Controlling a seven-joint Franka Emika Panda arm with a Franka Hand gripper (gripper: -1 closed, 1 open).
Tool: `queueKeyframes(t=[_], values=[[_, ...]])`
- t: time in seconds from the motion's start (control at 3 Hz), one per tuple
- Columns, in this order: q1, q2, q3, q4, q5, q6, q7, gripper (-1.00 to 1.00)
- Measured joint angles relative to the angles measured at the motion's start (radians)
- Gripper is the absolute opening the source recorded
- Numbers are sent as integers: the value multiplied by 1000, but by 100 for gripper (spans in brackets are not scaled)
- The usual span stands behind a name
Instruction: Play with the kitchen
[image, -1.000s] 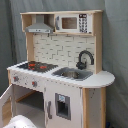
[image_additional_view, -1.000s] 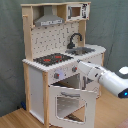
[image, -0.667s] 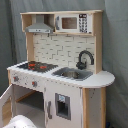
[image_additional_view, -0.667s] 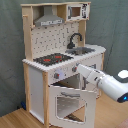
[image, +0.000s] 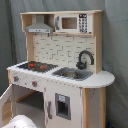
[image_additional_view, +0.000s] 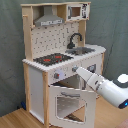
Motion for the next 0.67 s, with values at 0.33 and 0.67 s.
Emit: queueKeyframes(t=[0.33,0.67], values=[[-18,0,17,64,0,-1,90,100],[-29,0,46,113,-1,-1,174,100]])
